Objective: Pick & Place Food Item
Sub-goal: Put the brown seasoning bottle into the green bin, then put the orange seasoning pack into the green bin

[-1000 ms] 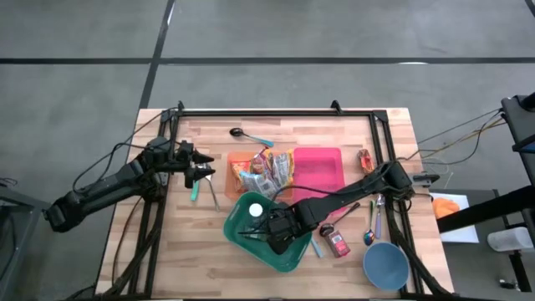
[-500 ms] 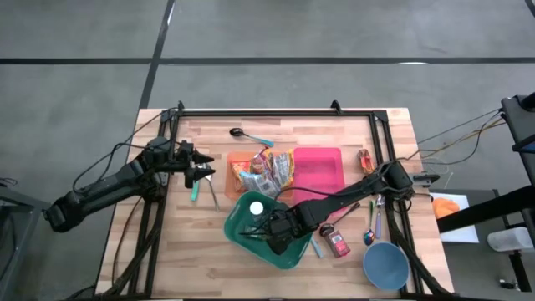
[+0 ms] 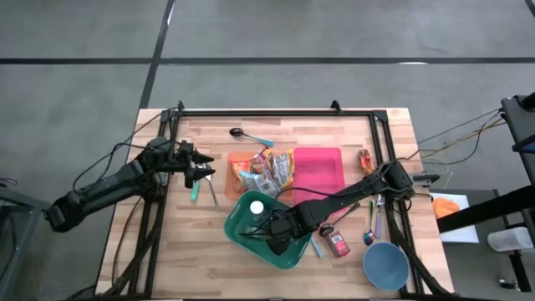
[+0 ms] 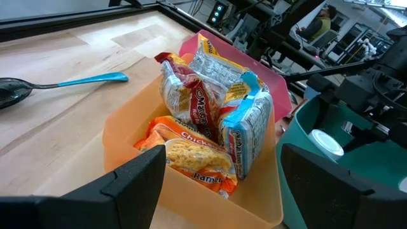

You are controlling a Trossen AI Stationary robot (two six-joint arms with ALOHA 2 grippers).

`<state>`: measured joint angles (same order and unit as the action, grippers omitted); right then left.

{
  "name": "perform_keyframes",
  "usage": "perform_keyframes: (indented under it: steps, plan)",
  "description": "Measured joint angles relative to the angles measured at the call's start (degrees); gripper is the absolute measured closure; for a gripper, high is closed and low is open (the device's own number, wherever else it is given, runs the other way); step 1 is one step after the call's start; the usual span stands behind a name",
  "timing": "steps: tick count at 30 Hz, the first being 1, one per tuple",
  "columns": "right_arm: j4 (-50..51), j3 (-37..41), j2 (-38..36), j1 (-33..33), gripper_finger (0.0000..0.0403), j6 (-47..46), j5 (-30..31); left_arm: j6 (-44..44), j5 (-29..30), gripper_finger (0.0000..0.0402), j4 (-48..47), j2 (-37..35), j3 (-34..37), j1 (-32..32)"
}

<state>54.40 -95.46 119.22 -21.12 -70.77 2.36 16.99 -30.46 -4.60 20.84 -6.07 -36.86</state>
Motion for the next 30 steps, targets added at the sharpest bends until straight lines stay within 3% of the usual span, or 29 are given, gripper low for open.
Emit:
perform_keyframes:
  steps: [14,24,30]
  plan:
    - [0.9,-1.1,-3.8,0.2,0.0142,3.4,1.1,0.0,0.0,0.0087,0.0,0.0,0.0,0.0]
    - [3.6,-1.4,-11.9,0.3,0.0142,4.9,12.7,0.0,0.0,0.0087,0.0,0.0,0.0,0.0]
    - [18.0,-1.1,-17.2,1.3,0.0142,-0.3,15.7,0.0,0.0,0.0087,0.0,0.0,0.0,0.0]
